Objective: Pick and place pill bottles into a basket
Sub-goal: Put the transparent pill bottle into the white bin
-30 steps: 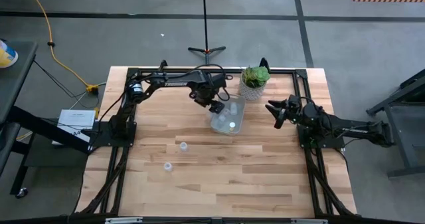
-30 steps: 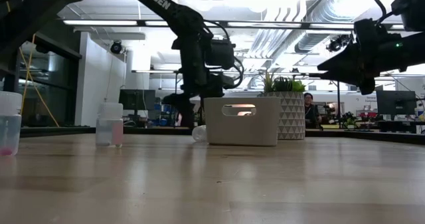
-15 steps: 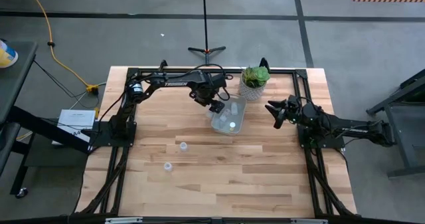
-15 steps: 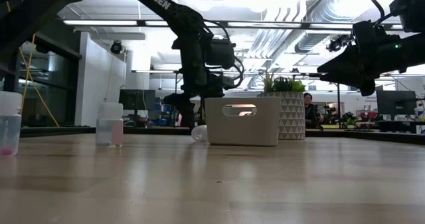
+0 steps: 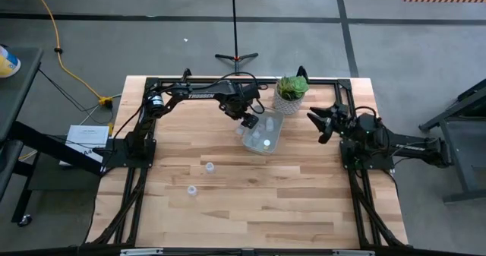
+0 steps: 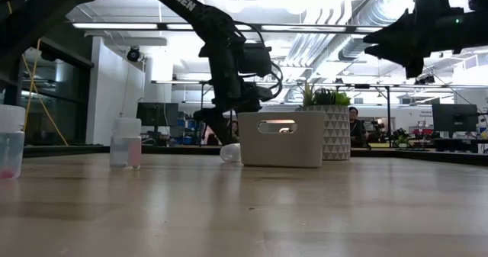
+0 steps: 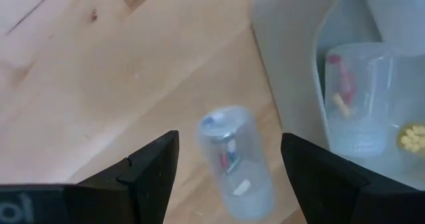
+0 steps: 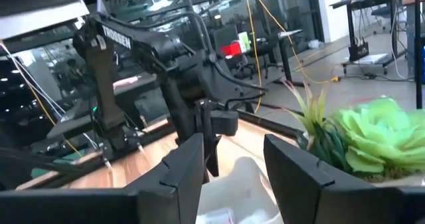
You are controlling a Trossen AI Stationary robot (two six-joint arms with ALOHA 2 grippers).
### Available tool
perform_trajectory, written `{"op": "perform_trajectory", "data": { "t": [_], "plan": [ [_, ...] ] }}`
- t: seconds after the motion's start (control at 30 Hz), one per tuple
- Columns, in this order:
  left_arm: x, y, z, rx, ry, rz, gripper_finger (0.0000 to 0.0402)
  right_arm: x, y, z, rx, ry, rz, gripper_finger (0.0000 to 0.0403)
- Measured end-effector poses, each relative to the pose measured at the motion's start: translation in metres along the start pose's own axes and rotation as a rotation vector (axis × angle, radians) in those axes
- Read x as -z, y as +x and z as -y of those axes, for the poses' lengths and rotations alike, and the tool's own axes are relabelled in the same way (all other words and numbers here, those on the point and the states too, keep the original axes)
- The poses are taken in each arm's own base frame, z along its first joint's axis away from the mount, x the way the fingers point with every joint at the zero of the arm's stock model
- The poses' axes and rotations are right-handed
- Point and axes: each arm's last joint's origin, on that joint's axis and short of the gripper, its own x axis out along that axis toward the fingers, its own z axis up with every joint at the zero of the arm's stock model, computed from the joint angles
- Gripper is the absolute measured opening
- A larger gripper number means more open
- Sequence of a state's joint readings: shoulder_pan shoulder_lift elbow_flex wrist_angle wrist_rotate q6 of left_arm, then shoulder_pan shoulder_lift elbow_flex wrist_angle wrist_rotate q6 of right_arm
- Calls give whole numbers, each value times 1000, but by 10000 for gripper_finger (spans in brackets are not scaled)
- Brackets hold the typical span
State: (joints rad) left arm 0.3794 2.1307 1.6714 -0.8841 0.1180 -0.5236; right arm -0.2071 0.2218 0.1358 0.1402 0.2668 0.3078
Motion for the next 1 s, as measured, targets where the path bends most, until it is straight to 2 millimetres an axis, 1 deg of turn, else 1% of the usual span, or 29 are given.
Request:
{"op": "perform_trajectory", "data": {
  "t": [0.23,0.37,0.53,0.7,0.77,0.83,1.0],
  "plan": [
    [1,0,-1,-9,13,-5,301,0,0,0,3,-5,-9,149],
    [6,8,-2,37,-6,-41,301,0,0,0,3,-5,-11,149],
    [11,19,-7,36,-11,-48,301,0,0,0,3,-4,-12,149],
    [11,20,-7,31,-10,-39,298,0,0,1,19,-4,-11,149],
    [11,20,-8,23,-10,-34,287,0,0,1,20,-4,-11,149],
    [11,20,-8,16,-10,-30,268,0,0,1,21,-2,-11,149],
    [11,20,-8,9,-5,-27,200,0,0,0,22,0,-10,149]
  ]
}}
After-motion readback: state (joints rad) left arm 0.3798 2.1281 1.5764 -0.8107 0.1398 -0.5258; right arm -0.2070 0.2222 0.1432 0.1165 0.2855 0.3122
